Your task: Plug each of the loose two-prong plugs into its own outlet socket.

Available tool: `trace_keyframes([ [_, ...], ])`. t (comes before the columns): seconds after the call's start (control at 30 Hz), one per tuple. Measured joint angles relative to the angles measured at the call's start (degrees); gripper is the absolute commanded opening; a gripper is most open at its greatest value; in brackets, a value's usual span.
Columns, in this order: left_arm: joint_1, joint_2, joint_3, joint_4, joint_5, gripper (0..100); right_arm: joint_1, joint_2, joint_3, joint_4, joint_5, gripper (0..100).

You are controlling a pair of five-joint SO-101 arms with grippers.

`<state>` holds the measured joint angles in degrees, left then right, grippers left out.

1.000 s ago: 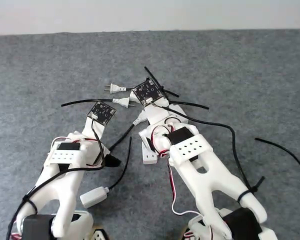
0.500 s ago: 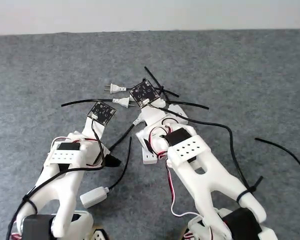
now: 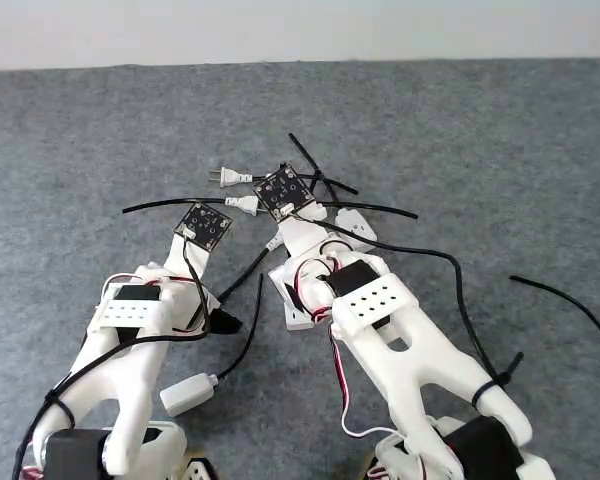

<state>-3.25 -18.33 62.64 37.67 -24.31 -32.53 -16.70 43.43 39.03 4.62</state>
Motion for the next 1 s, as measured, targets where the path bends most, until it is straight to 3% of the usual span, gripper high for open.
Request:
trace_keyframes([
  [0.67,0.0,0.0,0.0,0.0,0.0,40,0.0,-1.1,6.4,-3.4,4.7,0.9],
  [1.0,0.0,0.0,0.0,0.0,0.0,40,0.2,-1.4,6.2,4.6,8.9,0.9],
])
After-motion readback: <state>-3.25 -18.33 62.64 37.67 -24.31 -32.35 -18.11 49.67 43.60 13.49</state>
